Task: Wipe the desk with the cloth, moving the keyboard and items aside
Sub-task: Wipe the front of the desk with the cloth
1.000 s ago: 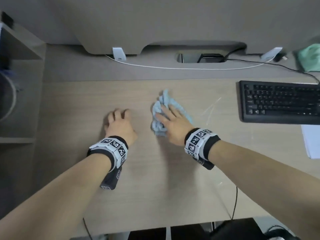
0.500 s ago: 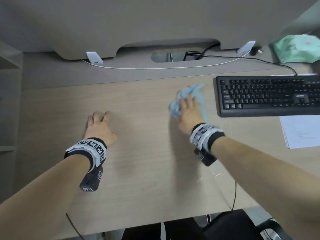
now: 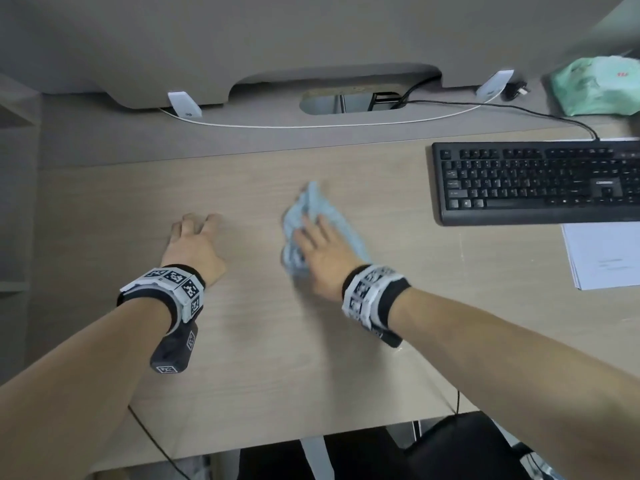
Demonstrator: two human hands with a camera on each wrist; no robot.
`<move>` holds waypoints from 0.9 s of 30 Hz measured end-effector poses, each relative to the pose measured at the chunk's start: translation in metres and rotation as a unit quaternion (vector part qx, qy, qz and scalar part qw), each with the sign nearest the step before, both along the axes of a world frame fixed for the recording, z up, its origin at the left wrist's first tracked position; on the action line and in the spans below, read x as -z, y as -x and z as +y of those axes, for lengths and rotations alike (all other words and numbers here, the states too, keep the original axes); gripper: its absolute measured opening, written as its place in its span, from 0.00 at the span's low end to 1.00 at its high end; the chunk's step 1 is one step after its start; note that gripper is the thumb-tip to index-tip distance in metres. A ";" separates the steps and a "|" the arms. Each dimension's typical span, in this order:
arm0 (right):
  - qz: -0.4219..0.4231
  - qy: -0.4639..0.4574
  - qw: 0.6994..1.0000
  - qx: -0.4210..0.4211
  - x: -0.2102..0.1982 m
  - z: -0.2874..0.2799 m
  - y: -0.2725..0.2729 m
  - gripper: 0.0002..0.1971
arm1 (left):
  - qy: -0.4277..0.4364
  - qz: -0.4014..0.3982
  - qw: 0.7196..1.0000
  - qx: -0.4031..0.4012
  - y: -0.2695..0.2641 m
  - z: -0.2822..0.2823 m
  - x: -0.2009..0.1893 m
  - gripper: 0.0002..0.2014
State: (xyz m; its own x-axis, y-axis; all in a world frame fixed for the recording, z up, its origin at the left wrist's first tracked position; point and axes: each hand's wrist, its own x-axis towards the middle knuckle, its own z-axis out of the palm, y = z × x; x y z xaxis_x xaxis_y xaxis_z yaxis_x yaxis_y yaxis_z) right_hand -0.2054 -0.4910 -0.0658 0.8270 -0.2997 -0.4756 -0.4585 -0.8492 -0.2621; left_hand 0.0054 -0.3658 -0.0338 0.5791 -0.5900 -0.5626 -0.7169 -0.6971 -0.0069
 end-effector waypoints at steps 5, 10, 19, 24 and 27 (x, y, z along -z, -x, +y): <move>-0.069 -0.084 0.992 -0.063 -0.020 0.026 0.031 0.38 | 0.004 -0.019 0.999 0.038 -0.004 0.005 -0.004 0.42; -0.155 -0.028 0.936 0.315 -0.027 -0.055 0.037 0.28 | 0.026 0.005 0.997 0.067 -0.014 0.016 -0.009 0.42; -0.122 0.009 0.987 0.106 -0.022 0.088 0.001 0.26 | 0.154 0.055 0.984 0.071 -0.023 0.057 -0.002 0.32; -0.152 -0.057 0.979 0.125 -0.036 0.112 0.028 0.23 | 0.161 0.091 0.969 0.162 -0.001 0.074 0.014 0.34; -0.135 0.037 0.949 0.283 -0.039 0.049 0.059 0.23 | 0.163 0.093 0.966 0.176 0.013 0.077 0.015 0.33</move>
